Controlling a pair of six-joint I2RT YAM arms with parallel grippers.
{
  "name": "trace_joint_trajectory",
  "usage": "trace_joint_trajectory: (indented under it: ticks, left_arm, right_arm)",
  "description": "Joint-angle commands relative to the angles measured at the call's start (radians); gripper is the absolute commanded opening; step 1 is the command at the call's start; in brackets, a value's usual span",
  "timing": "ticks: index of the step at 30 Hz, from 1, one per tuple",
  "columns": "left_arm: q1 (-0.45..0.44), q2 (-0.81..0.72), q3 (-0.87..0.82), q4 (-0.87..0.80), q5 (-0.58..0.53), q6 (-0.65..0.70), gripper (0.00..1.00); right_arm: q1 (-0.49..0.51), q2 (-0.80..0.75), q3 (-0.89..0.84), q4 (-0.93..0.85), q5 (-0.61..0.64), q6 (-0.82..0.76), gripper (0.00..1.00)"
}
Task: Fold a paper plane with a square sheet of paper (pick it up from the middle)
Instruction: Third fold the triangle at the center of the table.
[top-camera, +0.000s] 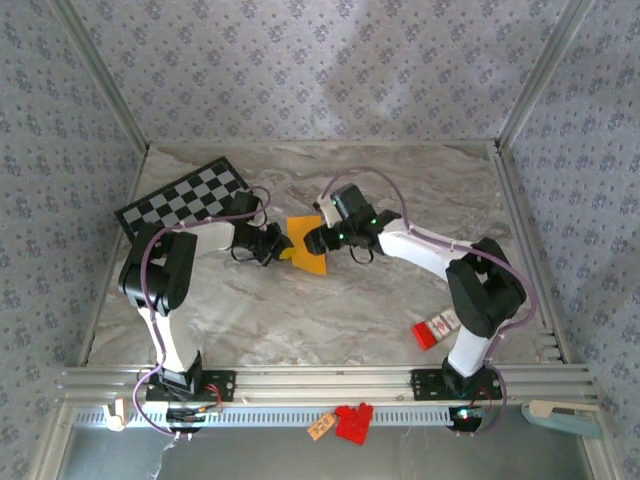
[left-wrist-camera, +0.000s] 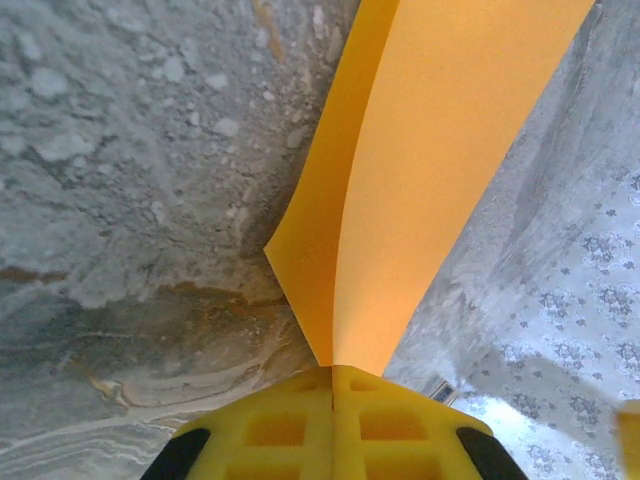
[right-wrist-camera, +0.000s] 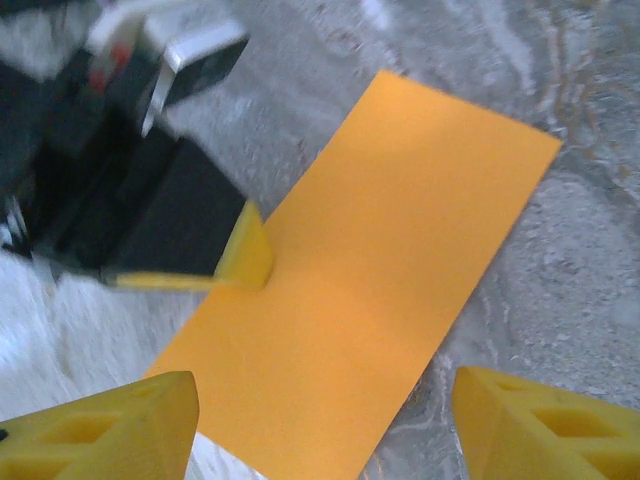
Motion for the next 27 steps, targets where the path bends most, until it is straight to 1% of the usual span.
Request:
trace_joint_trajectory:
  ticks: [1,8,15,19,27]
  left_arm:
    - [-0.008,-0.038,0.024,-0.056,-0.014,-0.028,0.06]
    - [-0.012,-0.027,0.025,-0.061,-0.012,-0.04,0.06]
    - [-0.012,-0.022,0.028,-0.064,-0.009,-0.045,0.06]
    - [-0.013,-0.019,0.029,-0.069,-0.01,-0.039,0.06]
    - [-0.017,-0.01,0.029,-0.077,-0.013,-0.032,0.06]
  right_arm:
    - [0.063,-0.023,-0.043,0.051,0.056,-0.179,0.71]
    - [0.151,0.06,-0.032,0.052,0.125,-0.222,0.71]
    - [0.168,0.116,-0.034,0.073,0.163,-0.229,0.7]
    - [0.158,0.105,-0.036,0.08,0.152,-0.244,0.67]
    - [0.134,0.068,-0.044,0.105,0.139,-0.23,0.49]
